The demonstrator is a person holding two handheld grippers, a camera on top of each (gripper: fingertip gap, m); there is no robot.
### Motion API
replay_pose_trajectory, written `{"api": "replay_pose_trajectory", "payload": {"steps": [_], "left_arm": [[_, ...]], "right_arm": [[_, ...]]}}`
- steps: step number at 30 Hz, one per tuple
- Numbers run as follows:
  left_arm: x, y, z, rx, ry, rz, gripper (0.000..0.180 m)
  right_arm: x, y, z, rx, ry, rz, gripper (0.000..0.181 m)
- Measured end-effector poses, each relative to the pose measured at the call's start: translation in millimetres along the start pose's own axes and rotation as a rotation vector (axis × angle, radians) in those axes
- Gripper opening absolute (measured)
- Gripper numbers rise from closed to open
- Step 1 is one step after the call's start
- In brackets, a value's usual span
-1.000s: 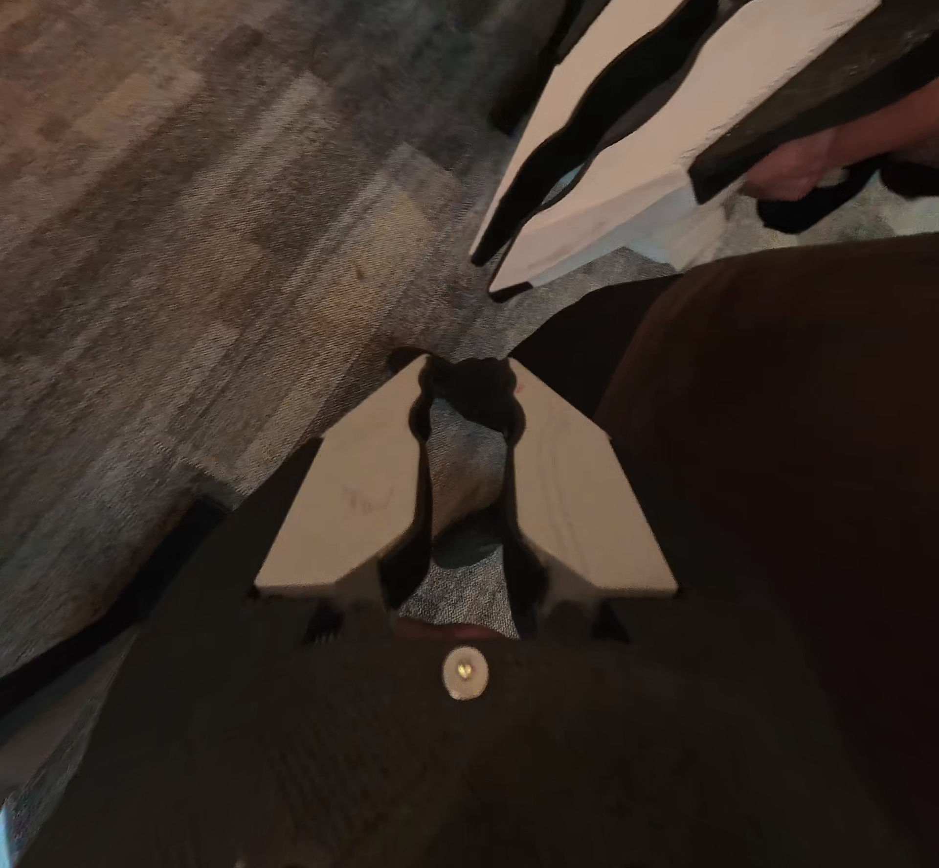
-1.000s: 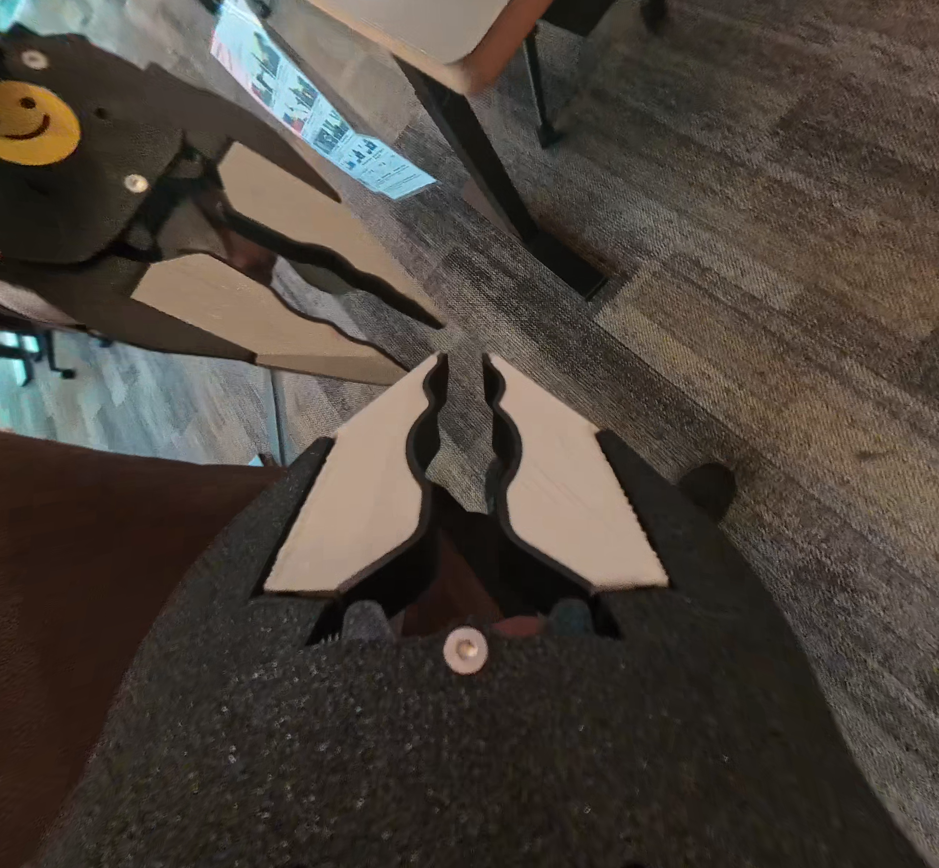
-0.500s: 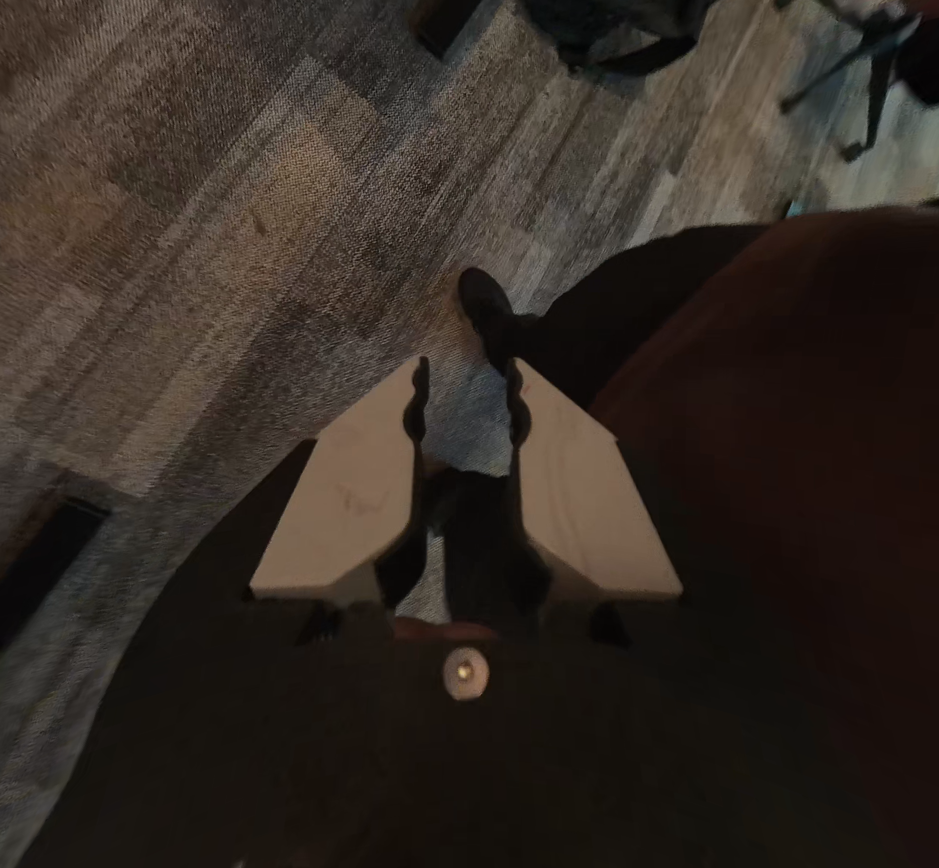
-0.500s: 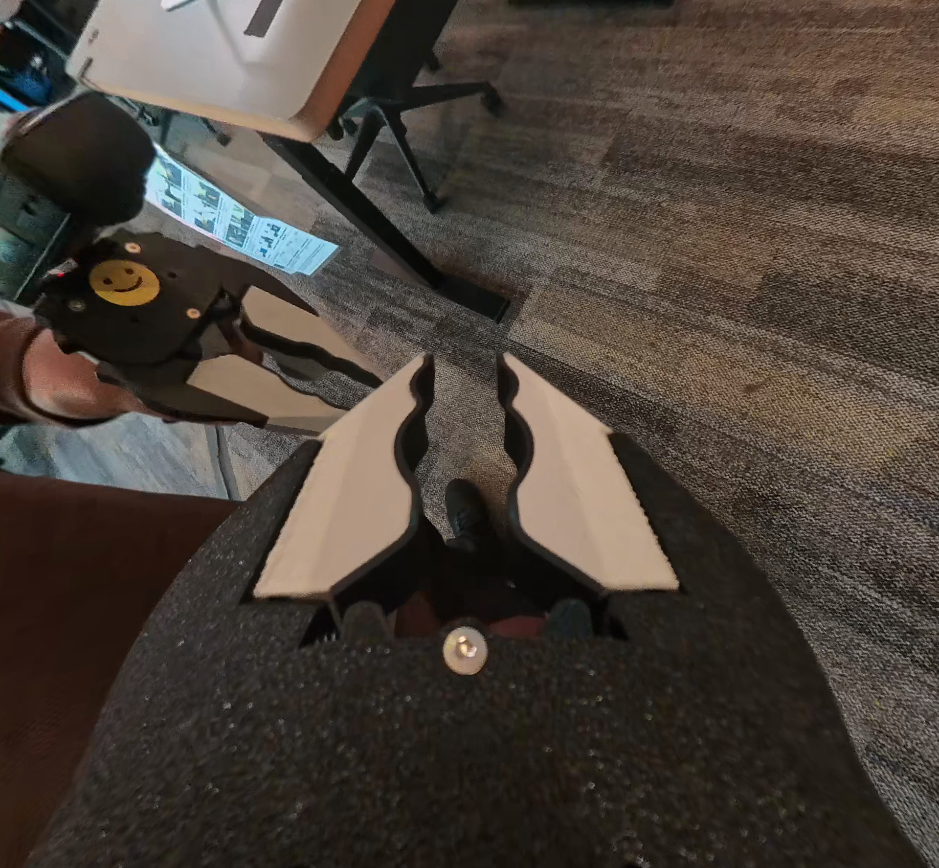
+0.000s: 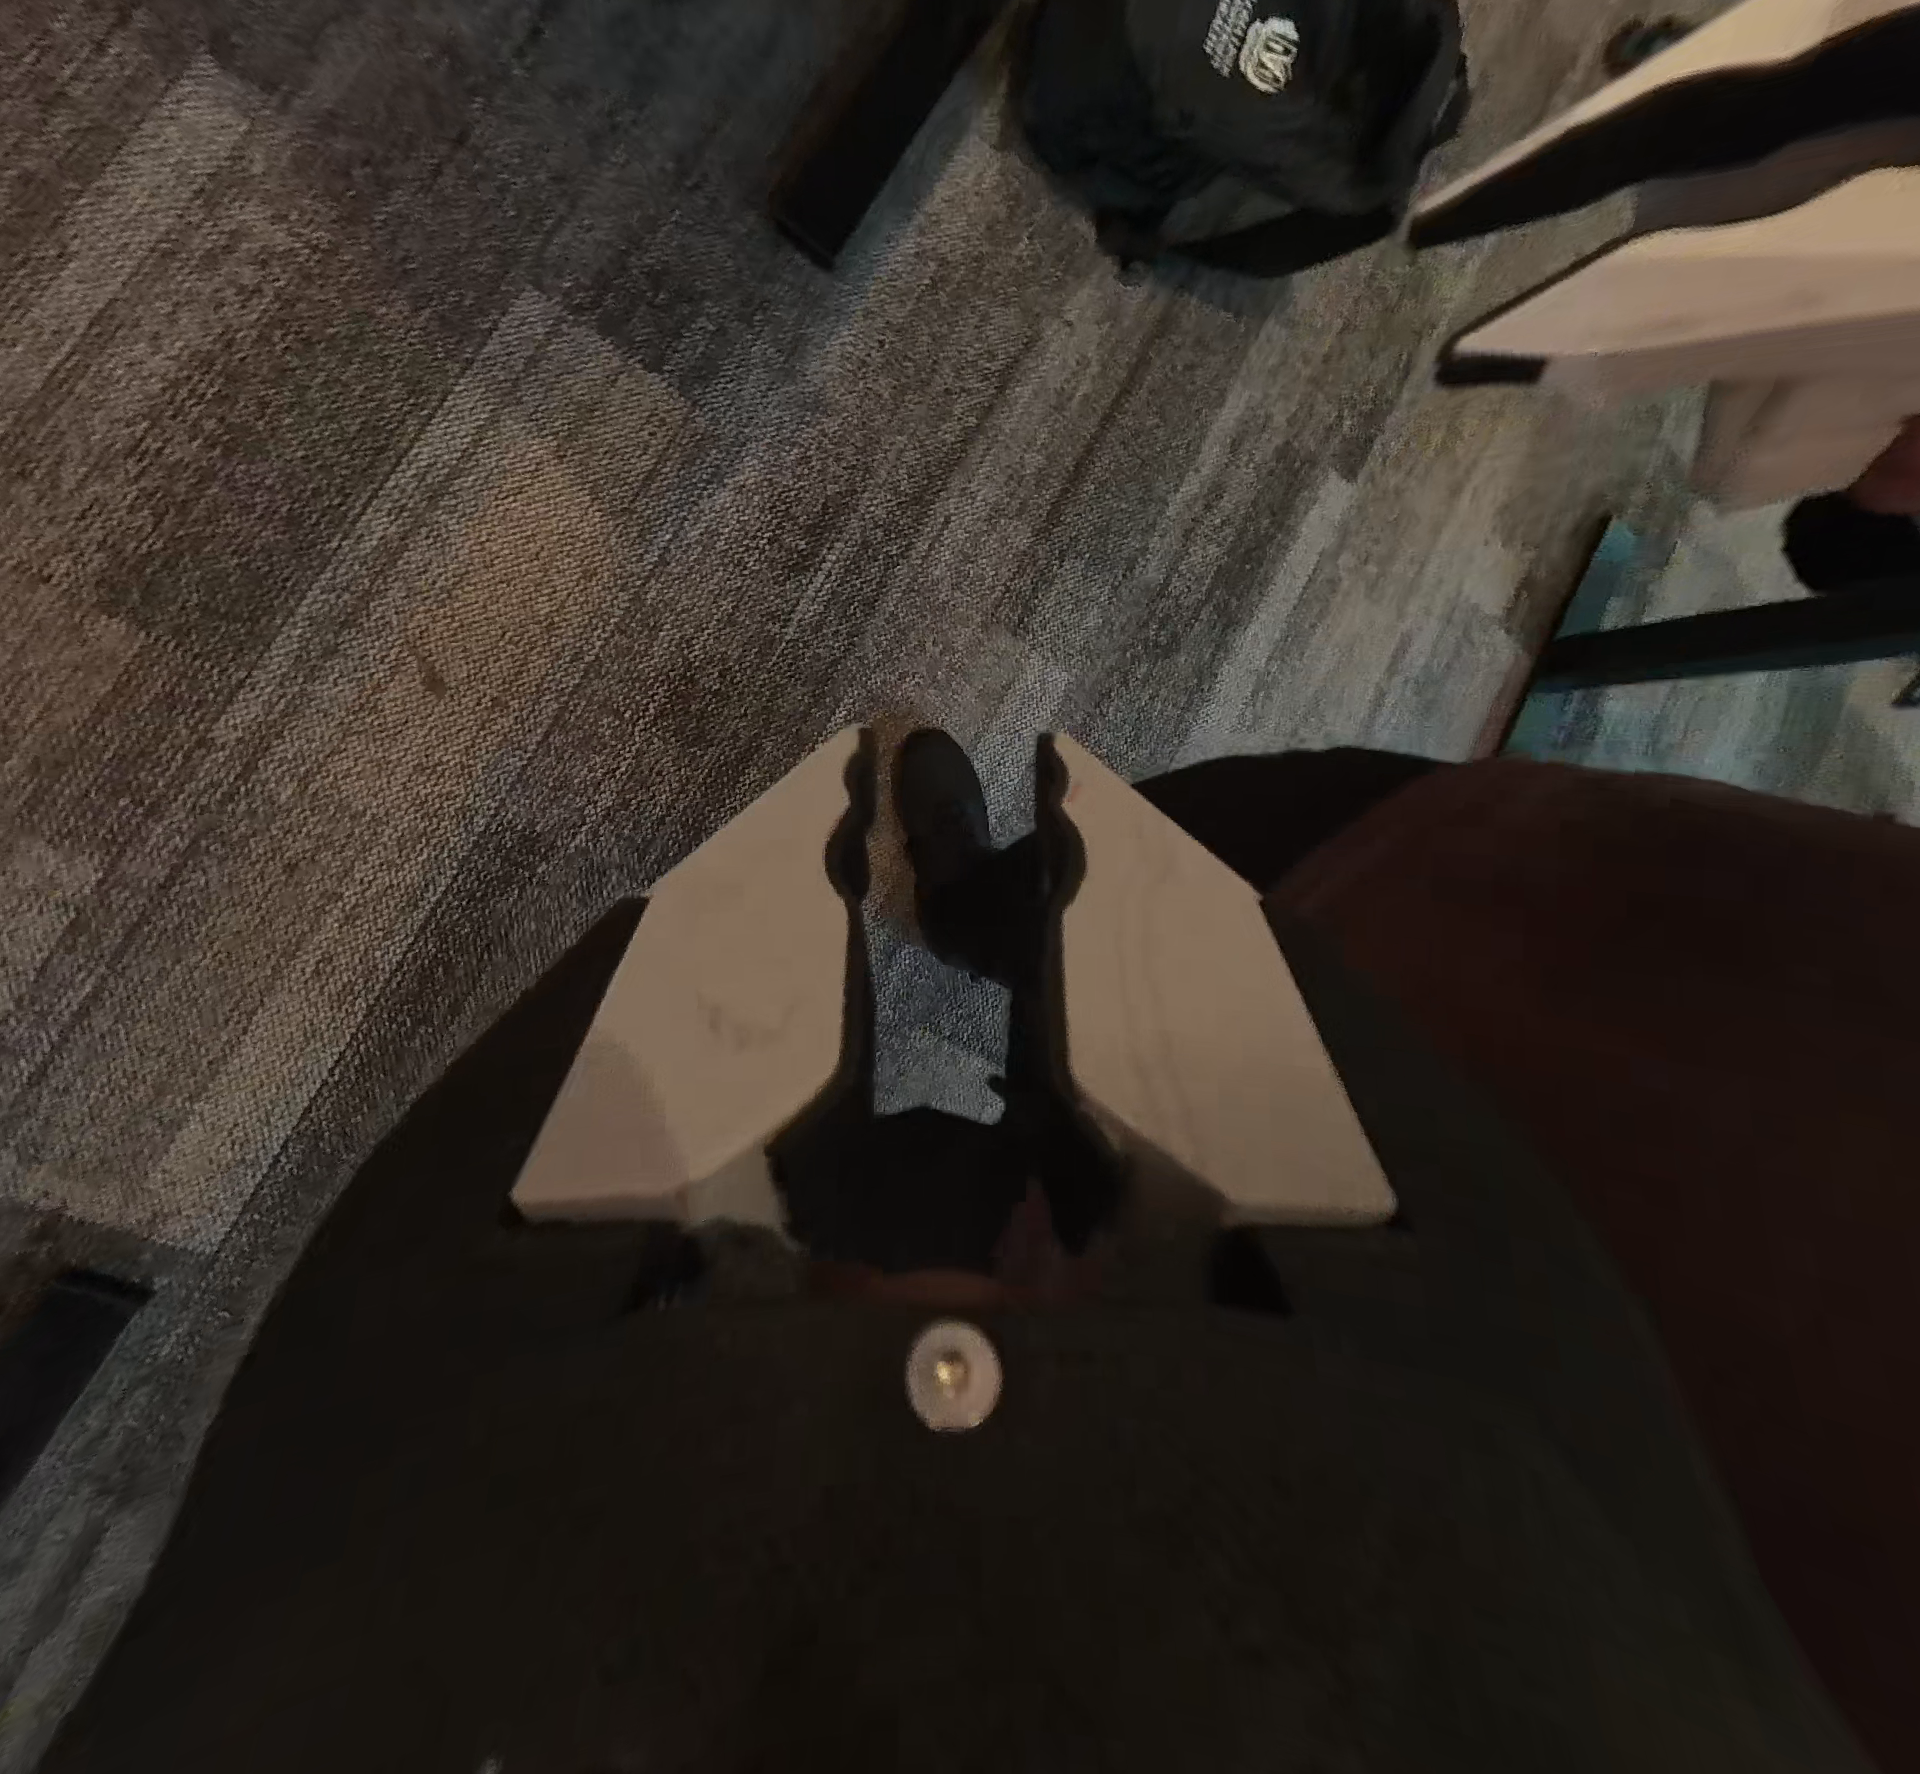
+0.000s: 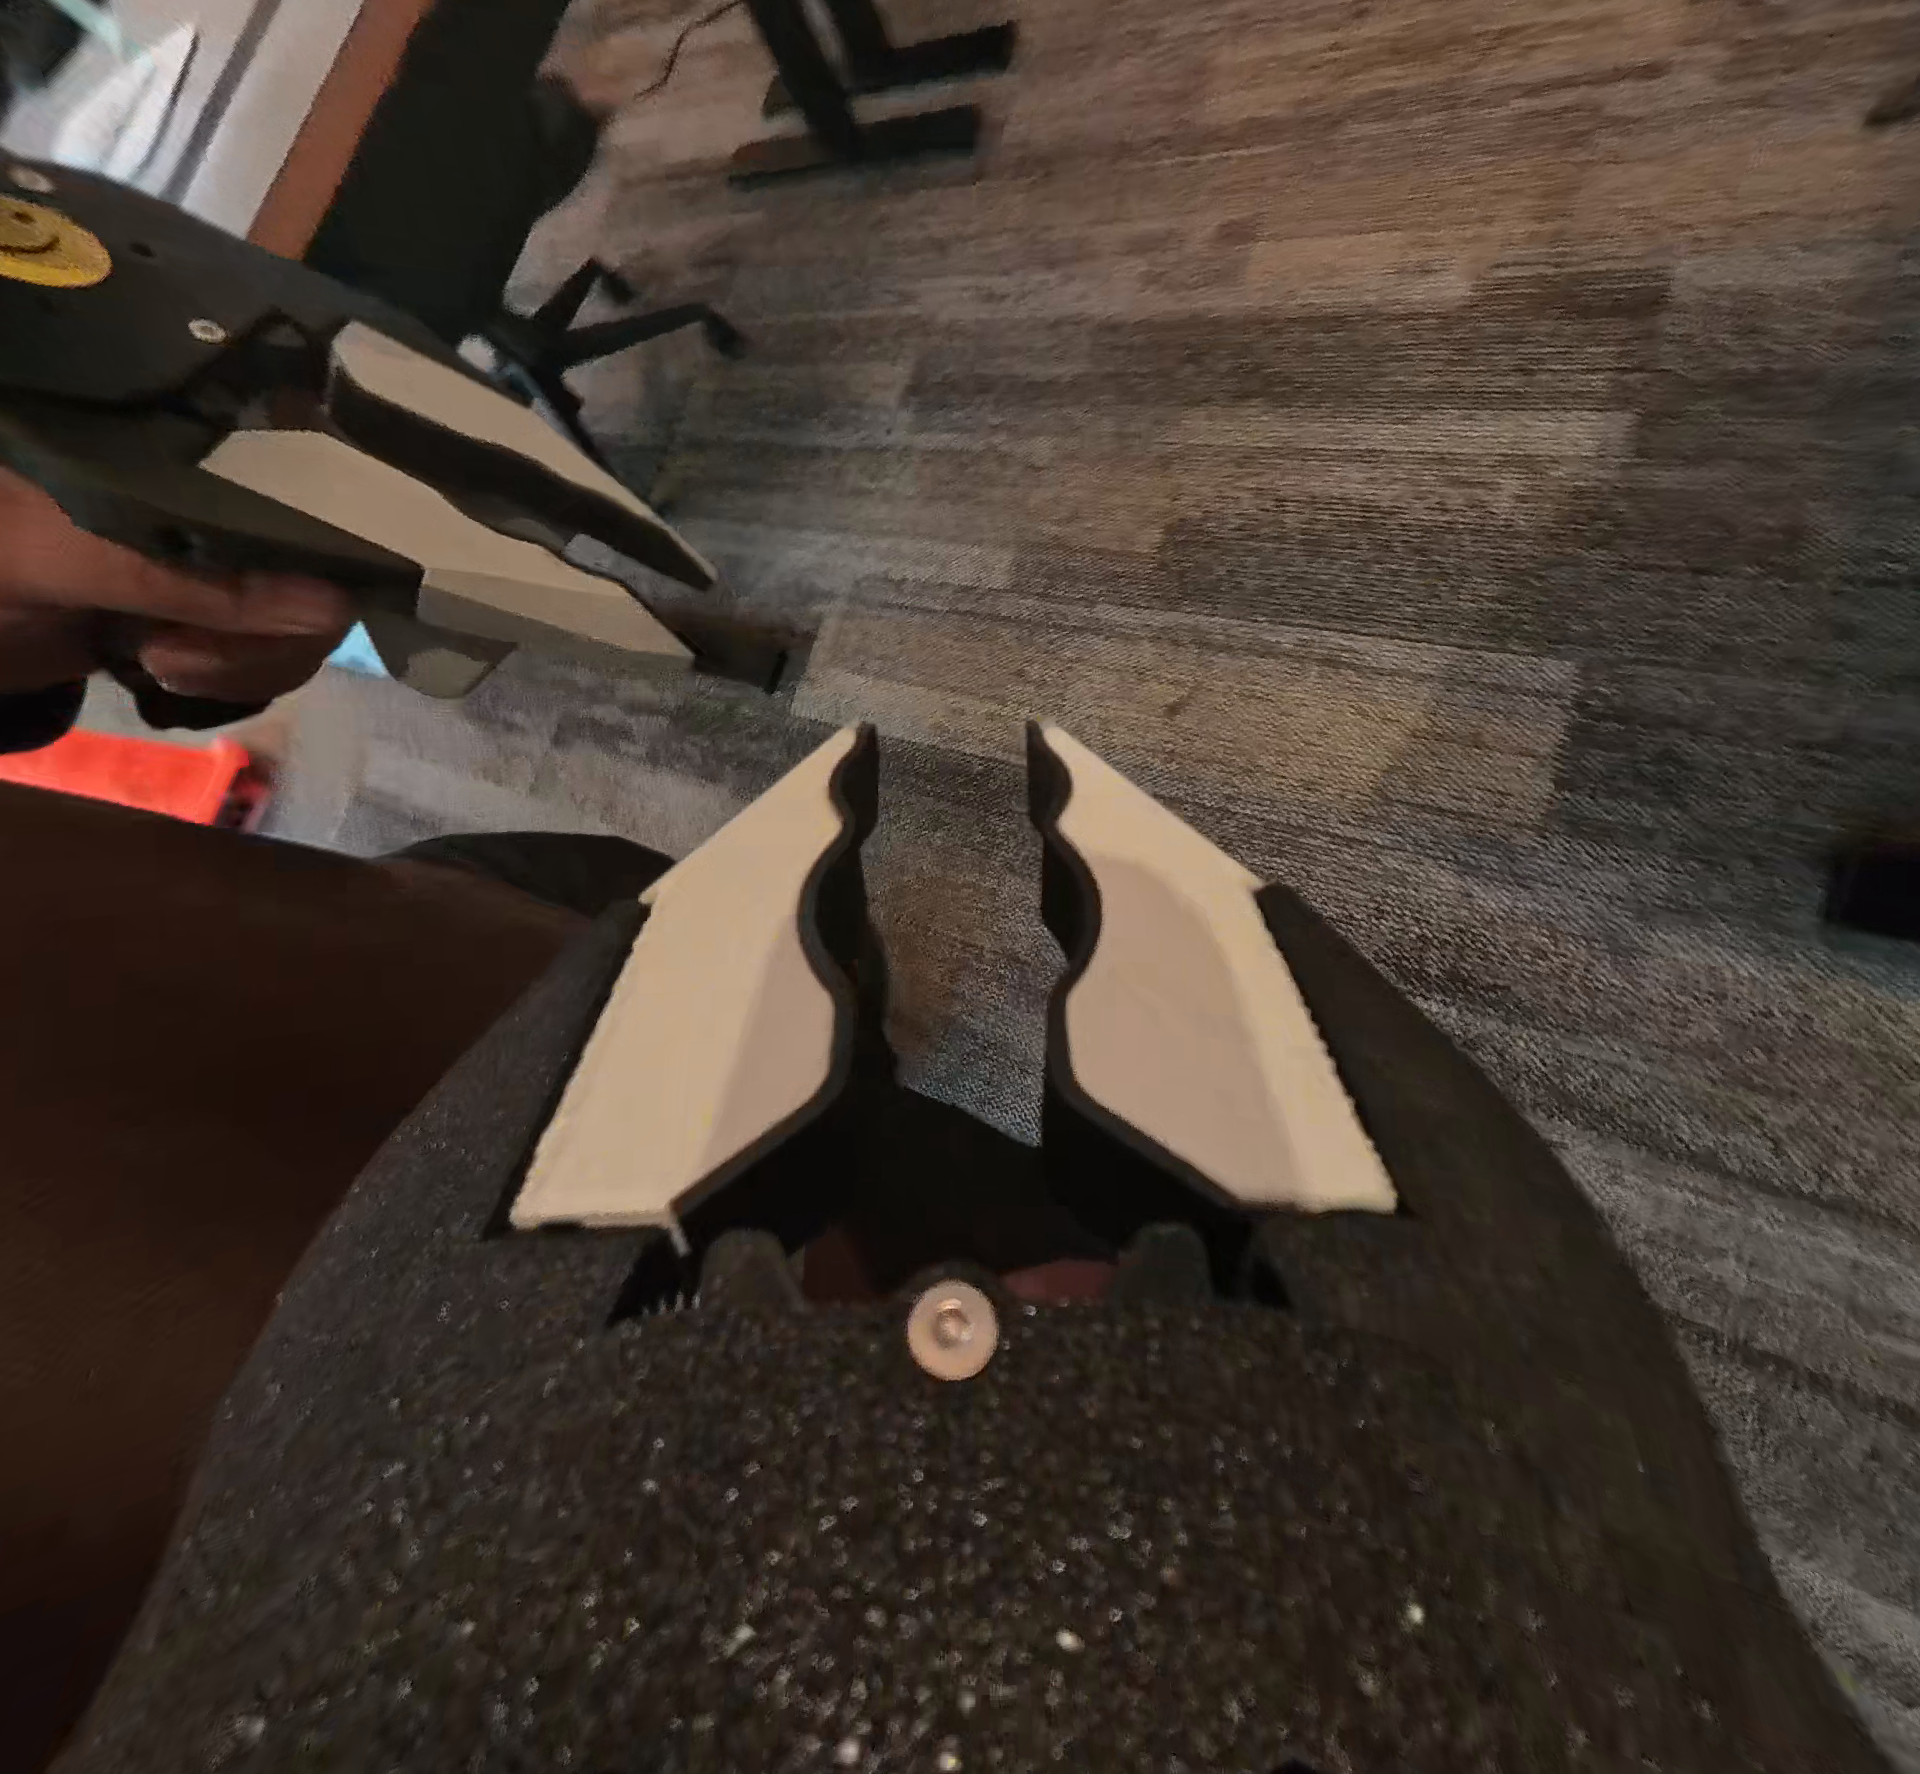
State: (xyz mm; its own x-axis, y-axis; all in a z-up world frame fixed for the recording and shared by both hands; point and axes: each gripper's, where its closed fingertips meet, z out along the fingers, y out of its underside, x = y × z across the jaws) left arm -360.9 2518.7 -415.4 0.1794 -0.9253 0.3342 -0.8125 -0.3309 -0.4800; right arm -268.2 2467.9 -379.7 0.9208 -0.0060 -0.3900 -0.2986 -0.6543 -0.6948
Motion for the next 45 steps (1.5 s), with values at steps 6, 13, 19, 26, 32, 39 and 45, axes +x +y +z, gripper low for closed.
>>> {"api": "replay_pose_trajectory", "payload": {"steps": [6, 13, 19, 26, 32, 39, 45], "left_arm": [[37, -54, 49, -0.110, 0.093, 0.189, 0.028], [51, -108, 113, -0.216, 0.244, 0.319, 0.028], [42, -180, 145, -0.192, 0.363, 0.415, 0.028], [-31, -242, 150, -0.091, 0.318, 0.356, 0.026], [-88, -248, 145, -0.042, 0.222, 0.132, 0.025], [-111, -228, 142, -0.063, 0.021, -0.095, 0.026], [-87, -219, 142, -0.065, -0.186, -0.372, 0.026]], "right_arm": [[86, 10, -54, 0.097, 0.145, 0.164, 0.027], [129, 28, -72, 0.120, 0.279, 0.348, 0.027], [182, -17, -80, 0.119, 0.427, 0.406, 0.027], [274, -103, -109, 0.065, 0.591, 0.265, 0.027], [383, -173, -136, -0.058, 0.711, 0.049, 0.026], [553, -237, -116, -0.264, 0.669, -0.260, 0.030], [664, -222, -52, -0.435, 0.473, -0.364, 0.034]]}}
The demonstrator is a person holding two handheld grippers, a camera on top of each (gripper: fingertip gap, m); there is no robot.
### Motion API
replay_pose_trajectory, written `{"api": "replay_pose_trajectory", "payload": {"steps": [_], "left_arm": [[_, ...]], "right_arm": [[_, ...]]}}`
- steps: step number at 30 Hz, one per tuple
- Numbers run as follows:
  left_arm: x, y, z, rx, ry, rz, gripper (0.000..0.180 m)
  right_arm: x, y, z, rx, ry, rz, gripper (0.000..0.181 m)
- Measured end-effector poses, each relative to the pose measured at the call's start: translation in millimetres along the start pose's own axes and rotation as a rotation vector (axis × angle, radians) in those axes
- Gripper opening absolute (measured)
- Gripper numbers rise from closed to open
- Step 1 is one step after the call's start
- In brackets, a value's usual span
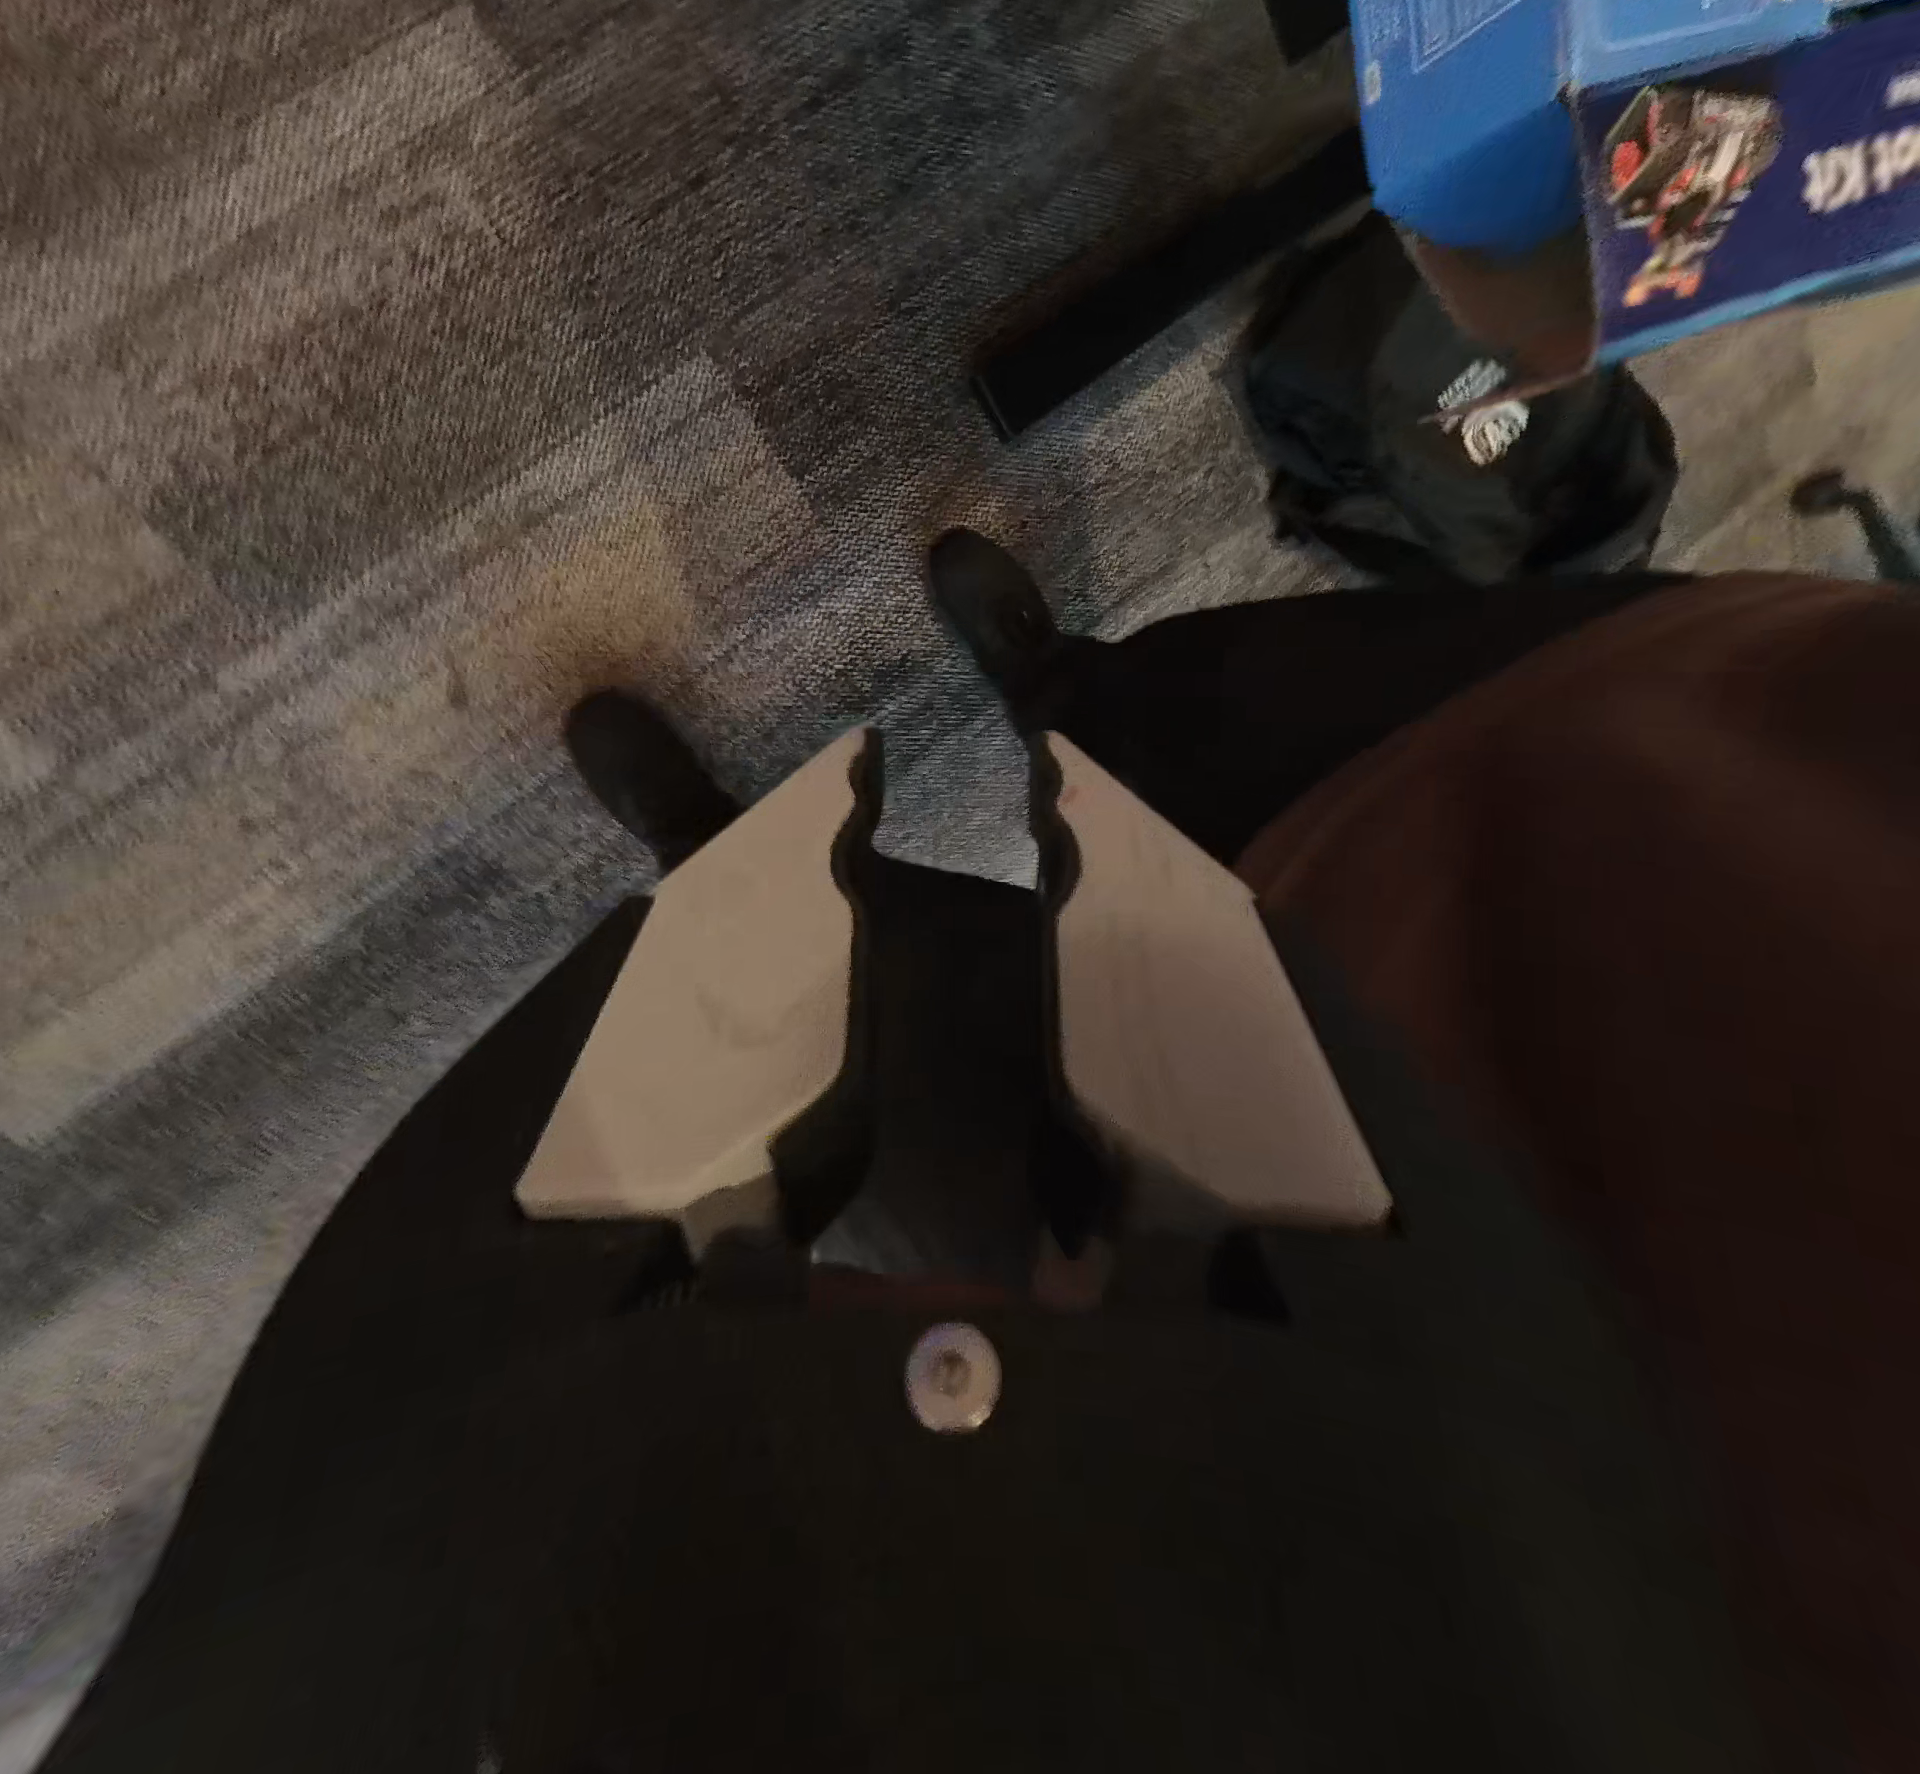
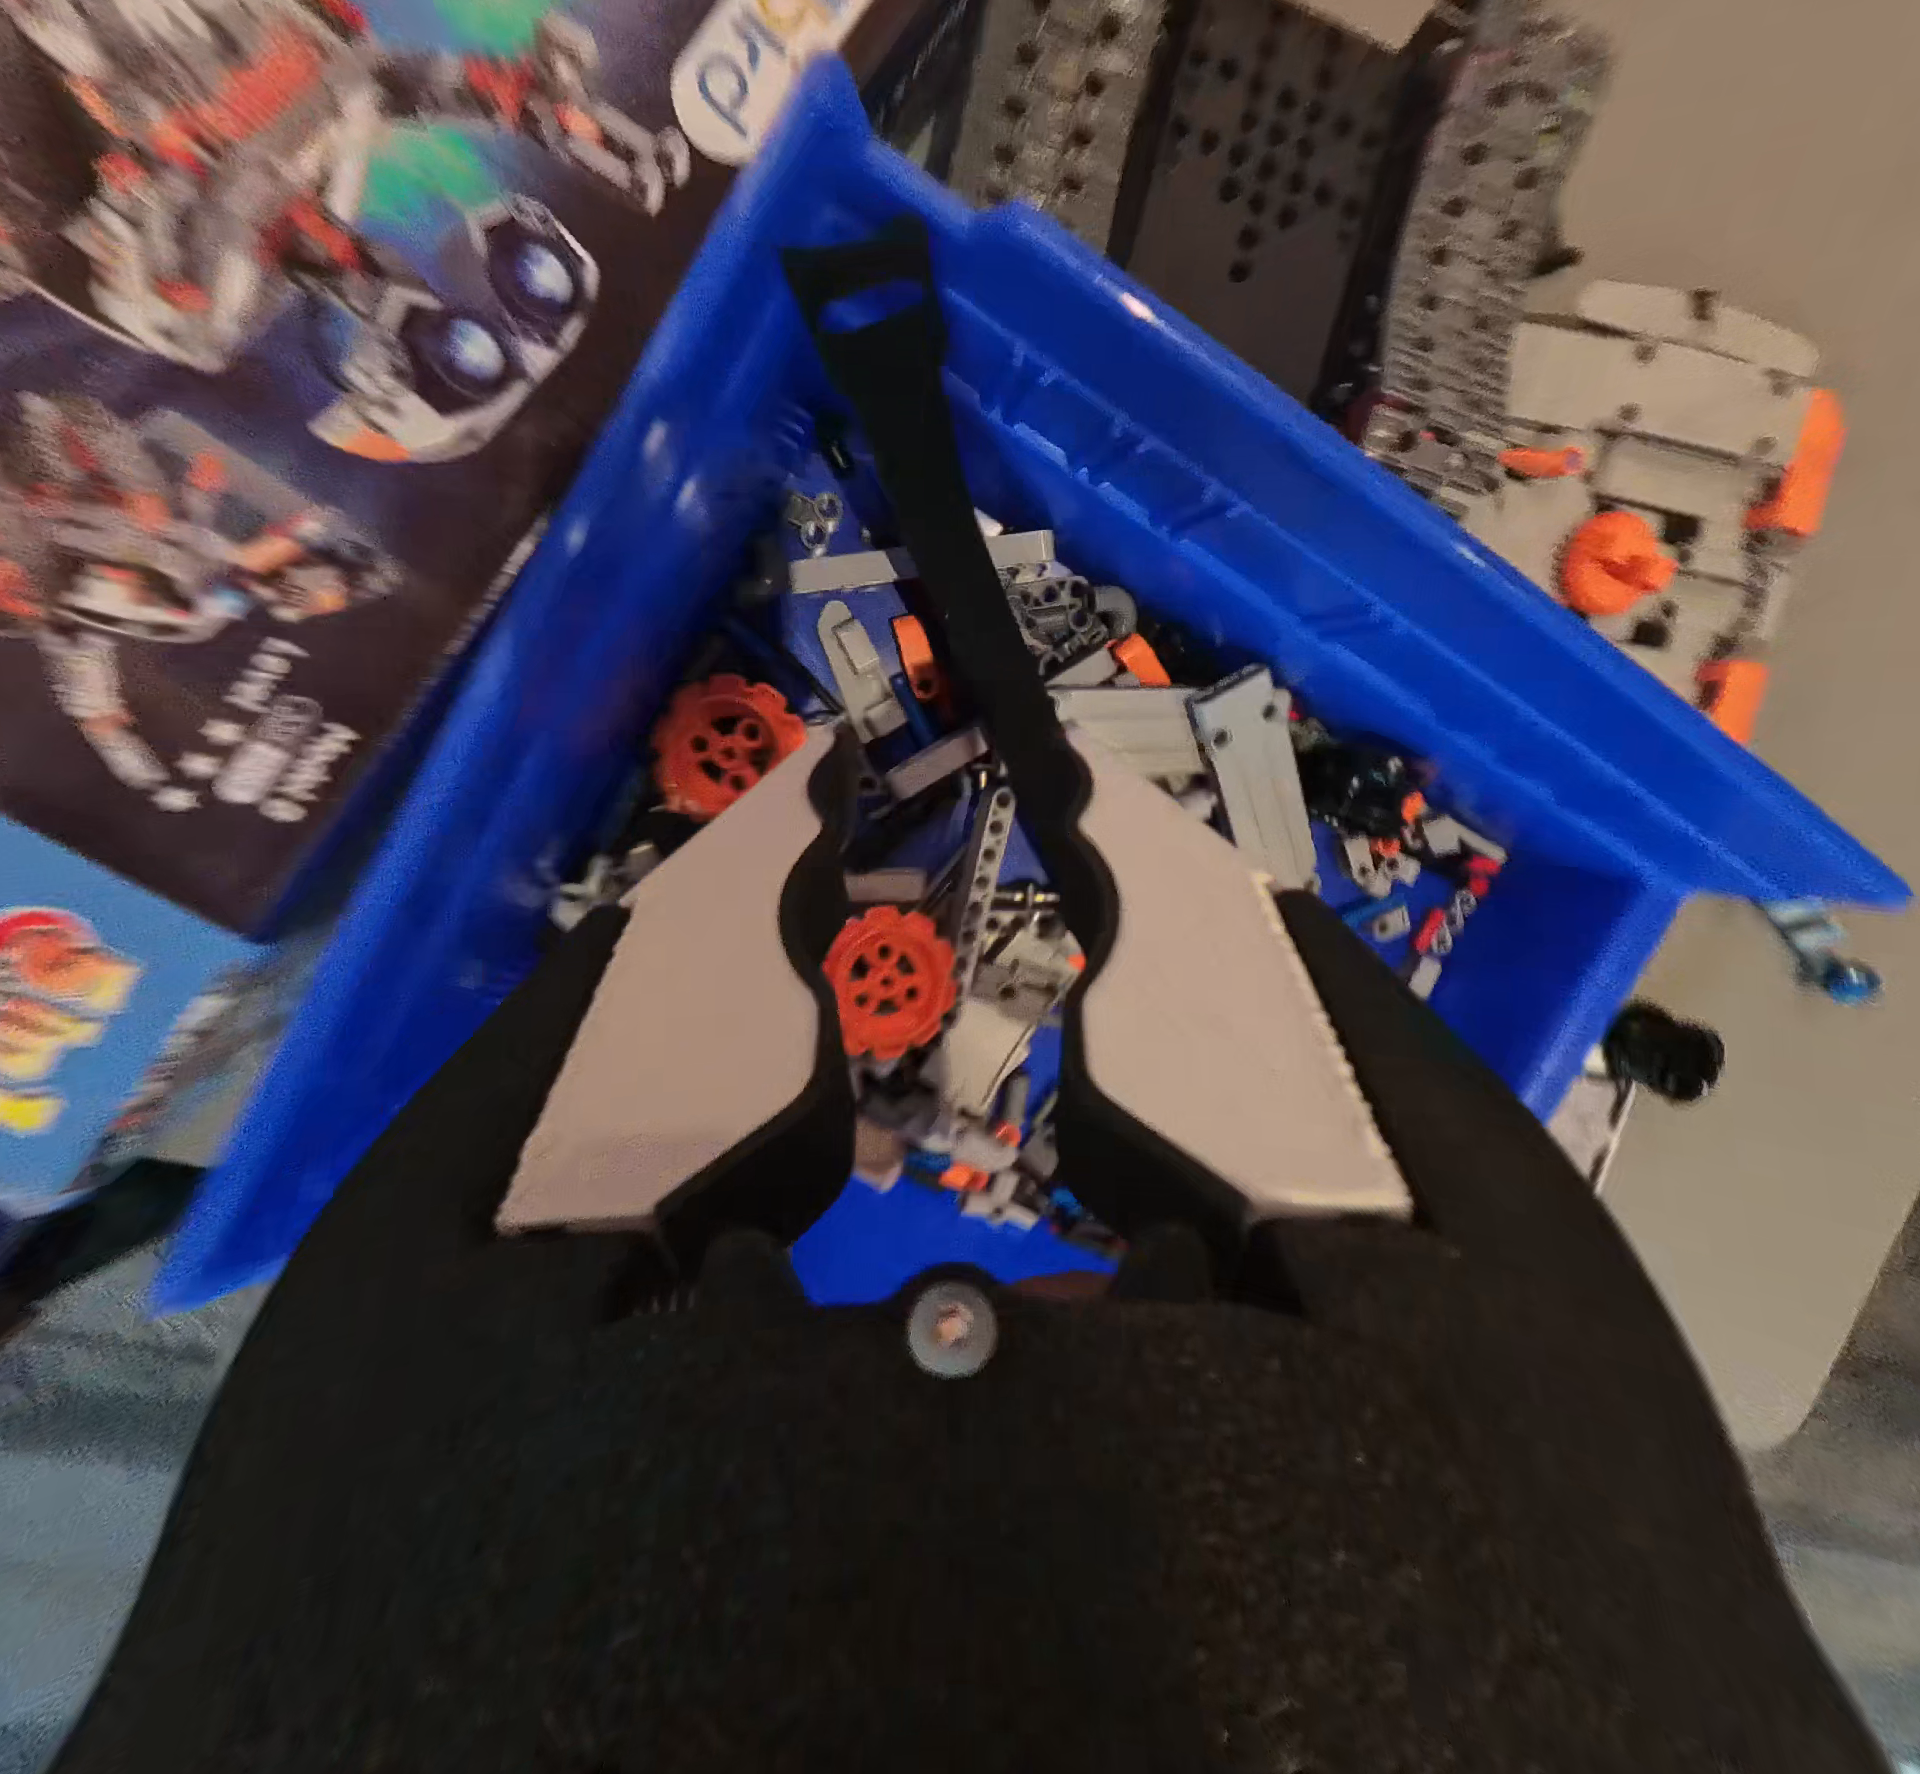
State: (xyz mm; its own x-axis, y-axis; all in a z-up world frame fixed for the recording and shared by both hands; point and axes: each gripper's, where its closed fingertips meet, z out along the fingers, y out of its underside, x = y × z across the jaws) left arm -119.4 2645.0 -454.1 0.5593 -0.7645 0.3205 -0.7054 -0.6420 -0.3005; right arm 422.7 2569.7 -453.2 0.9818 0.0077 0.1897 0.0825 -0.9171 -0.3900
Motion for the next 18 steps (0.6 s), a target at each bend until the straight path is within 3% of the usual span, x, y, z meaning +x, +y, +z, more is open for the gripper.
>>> {"api": "replay_pose_trajectory", "payload": {"steps": [5, 8, 13, 18], "left_arm": [[65, 7, 2, 0.017, 0.043, -0.126, 0.026], [89, 10, 6, 0.011, 0.035, -0.129, 0.026], [116, 14, 10, -0.001, 0.041, -0.146, 0.026], [121, 27, 11, -0.021, 0.021, -0.100, 0.026]], "right_arm": [[1, -2, 44, -0.016, -0.059, -0.142, 0.037], [-4, -7, 60, -0.003, -0.110, -0.144, 0.036], [-8, -5, 71, 0.012, -0.161, -0.152, 0.018], [0, -16, 40, 0.102, -0.173, -0.076, 0.017]]}}
